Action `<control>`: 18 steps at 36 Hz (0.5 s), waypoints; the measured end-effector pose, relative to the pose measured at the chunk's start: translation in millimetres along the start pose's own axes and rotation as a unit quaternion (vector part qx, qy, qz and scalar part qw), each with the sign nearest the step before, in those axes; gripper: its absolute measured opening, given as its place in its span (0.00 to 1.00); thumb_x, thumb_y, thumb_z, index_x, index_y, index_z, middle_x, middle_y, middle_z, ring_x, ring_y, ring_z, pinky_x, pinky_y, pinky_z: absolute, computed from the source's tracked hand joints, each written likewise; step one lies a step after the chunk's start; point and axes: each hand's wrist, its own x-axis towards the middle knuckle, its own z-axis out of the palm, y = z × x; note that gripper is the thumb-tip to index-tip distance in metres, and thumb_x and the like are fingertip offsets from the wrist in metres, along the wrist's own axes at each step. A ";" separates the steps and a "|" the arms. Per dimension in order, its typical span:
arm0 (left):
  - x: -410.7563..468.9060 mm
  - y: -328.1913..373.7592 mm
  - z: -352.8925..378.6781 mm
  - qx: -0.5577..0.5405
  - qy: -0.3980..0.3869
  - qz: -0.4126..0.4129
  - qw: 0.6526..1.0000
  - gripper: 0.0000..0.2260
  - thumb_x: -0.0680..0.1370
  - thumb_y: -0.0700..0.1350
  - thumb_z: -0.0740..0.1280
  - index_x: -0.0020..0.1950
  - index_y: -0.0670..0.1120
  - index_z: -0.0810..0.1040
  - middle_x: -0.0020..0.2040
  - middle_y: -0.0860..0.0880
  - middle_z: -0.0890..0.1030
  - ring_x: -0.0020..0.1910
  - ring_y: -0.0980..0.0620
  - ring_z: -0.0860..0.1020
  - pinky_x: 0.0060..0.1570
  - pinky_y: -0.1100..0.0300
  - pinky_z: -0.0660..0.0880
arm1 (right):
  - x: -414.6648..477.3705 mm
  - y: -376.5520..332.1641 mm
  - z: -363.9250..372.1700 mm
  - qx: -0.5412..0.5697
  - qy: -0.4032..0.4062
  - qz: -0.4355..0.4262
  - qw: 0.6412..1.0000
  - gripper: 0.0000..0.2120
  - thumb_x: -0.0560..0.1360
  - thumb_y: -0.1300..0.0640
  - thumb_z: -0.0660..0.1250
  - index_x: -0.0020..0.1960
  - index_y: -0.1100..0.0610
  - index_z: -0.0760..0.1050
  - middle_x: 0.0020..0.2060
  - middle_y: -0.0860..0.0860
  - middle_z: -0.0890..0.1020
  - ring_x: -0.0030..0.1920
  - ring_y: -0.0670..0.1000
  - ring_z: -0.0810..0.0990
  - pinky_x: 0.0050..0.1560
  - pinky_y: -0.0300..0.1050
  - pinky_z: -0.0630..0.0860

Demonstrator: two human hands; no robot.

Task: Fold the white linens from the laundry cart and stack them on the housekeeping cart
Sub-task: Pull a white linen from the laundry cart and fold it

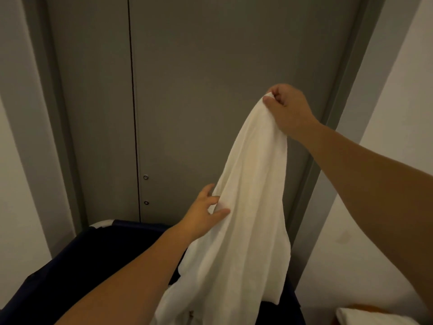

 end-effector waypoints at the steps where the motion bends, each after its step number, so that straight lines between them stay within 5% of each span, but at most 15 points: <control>1: 1.5 1.4 1.3 -0.007 -0.002 0.003 1.000 0.13 0.77 0.51 0.68 0.59 0.48 0.81 0.73 0.59 0.60 0.69 0.59 0.65 0.61 0.63 0.66 | 2.0 -2.0 -2.8 0.003 -0.003 -0.004 1.000 0.03 0.79 0.55 0.62 0.48 0.54 0.73 0.35 0.44 0.73 0.35 0.41 0.70 0.35 0.29 0.65; 5: 8.1 7.5 5.3 -0.025 0.005 0.015 1.000 0.08 0.78 0.51 0.68 0.55 0.53 0.81 0.73 0.60 0.59 0.70 0.59 0.63 0.62 0.62 0.67 | 5.4 -4.2 -12.6 0.019 -0.002 -0.013 1.000 0.03 0.79 0.56 0.62 0.47 0.54 0.73 0.33 0.43 0.72 0.33 0.41 0.70 0.33 0.24 0.65; 9: 17.6 8.3 7.1 -0.033 0.002 0.000 0.999 0.12 0.79 0.51 0.67 0.61 0.52 0.79 0.77 0.57 0.56 0.74 0.55 0.60 0.69 0.57 0.64 | 3.5 -3.4 -18.8 0.032 -0.007 -0.013 0.999 0.04 0.79 0.57 0.63 0.47 0.55 0.75 0.33 0.43 0.72 0.33 0.40 0.69 0.33 0.25 0.65; 14: 24.7 8.8 18.6 -0.046 -0.014 0.053 0.997 0.11 0.80 0.52 0.64 0.59 0.52 0.81 0.72 0.57 0.65 0.68 0.56 0.69 0.68 0.49 0.69 | 0.6 -0.1 -27.9 0.042 -0.024 -0.015 0.999 0.05 0.79 0.56 0.63 0.46 0.55 0.74 0.35 0.44 0.73 0.34 0.40 0.70 0.34 0.25 0.67; 18: 29.7 18.8 36.0 0.033 0.023 0.112 0.993 0.17 0.82 0.48 0.60 0.72 0.51 0.71 0.76 0.54 0.60 0.71 0.53 0.66 0.71 0.51 0.65 | -1.0 3.9 -31.0 0.038 -0.022 -0.007 0.999 0.05 0.79 0.57 0.63 0.46 0.56 0.74 0.34 0.44 0.73 0.34 0.41 0.70 0.34 0.25 0.67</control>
